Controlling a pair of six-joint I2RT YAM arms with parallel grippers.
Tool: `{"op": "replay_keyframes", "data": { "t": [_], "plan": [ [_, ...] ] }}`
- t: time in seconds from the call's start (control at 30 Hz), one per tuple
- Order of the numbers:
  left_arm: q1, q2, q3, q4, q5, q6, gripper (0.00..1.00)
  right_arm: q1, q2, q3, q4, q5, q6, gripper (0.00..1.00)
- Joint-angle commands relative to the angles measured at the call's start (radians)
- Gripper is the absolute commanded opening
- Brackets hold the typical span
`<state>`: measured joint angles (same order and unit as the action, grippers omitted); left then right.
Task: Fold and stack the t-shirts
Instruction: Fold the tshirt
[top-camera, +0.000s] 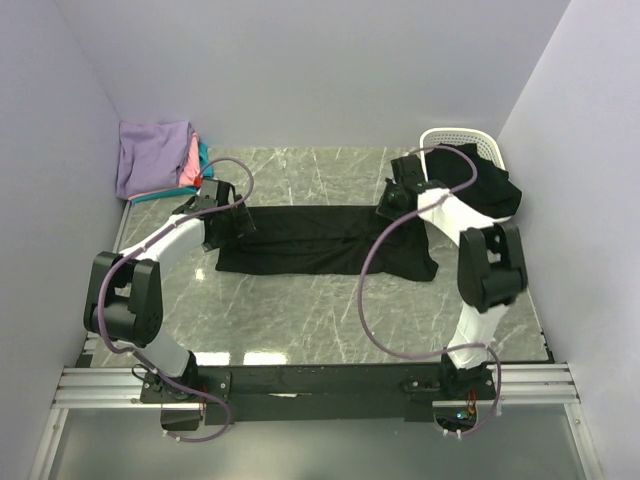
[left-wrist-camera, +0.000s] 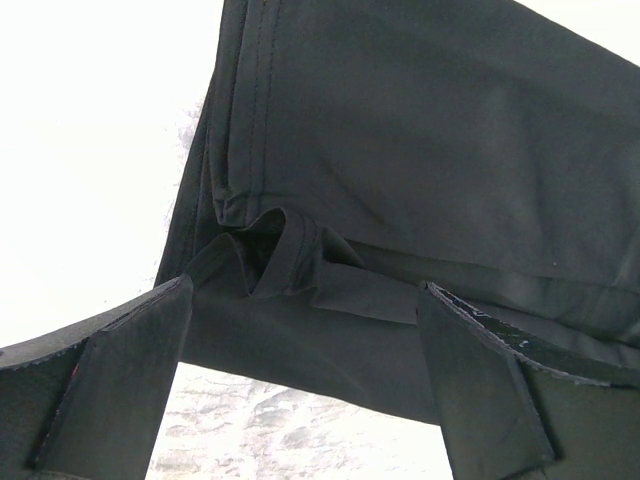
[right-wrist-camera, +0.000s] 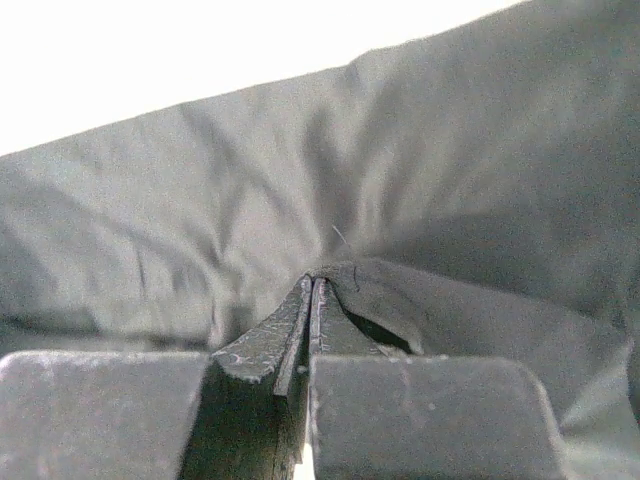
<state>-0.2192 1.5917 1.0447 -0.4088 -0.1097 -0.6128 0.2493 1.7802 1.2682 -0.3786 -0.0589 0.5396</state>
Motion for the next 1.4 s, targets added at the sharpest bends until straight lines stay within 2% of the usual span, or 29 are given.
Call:
{"op": "replay_keyframes", "data": {
  "t": [0.0,0.03,0.1,0.13,0.2,0.23,0.27,0.43,0.77,1.0,1.27,1.37],
  "plan": [
    [0.000,0.013,0.034,0.004,0.013,0.018,0.99,0.002,0.129,0.180,-0.058,0.036,-0.032,0.00],
    [0.000,0.014,0.035,0.002,0.015,0.018,0.99,-0.001,0.183,0.248,-0.084,0.031,-0.035,0.05],
    [0.000,0.020,0.031,0.002,0.018,0.018,1.00,-0.007,0.243,0.334,-0.140,0.033,-0.046,0.22],
    [0.000,0.021,0.031,0.002,0.019,0.018,1.00,-0.008,0.280,0.392,-0.169,0.043,-0.052,0.39],
    [0.000,0.025,0.029,0.004,0.021,0.019,1.00,-0.008,0.282,0.410,-0.172,0.100,-0.070,0.58],
    [0.000,0.025,0.031,0.002,0.022,0.021,0.99,-0.008,0.247,0.384,-0.148,0.117,-0.081,0.74],
    [0.000,0.027,0.031,0.004,0.022,0.021,0.99,-0.008,0.226,0.376,-0.146,0.126,-0.092,0.76],
    [0.000,0.036,0.037,0.013,0.033,0.025,1.00,-0.010,0.069,0.258,-0.138,0.142,-0.131,0.77],
    [0.000,0.031,0.031,0.016,0.048,0.033,0.99,-0.008,-0.015,0.039,-0.086,0.027,-0.125,0.75],
    [0.000,0.033,0.031,0.018,0.050,0.036,0.99,-0.007,0.044,0.033,-0.036,0.001,-0.168,0.73],
    [0.000,0.053,0.035,0.016,0.051,0.036,0.99,-0.008,0.119,0.112,-0.049,-0.016,-0.219,0.71],
    [0.000,0.057,0.037,0.021,0.054,0.035,1.00,-0.008,0.136,0.119,-0.042,-0.035,-0.227,0.61]
  ]
}}
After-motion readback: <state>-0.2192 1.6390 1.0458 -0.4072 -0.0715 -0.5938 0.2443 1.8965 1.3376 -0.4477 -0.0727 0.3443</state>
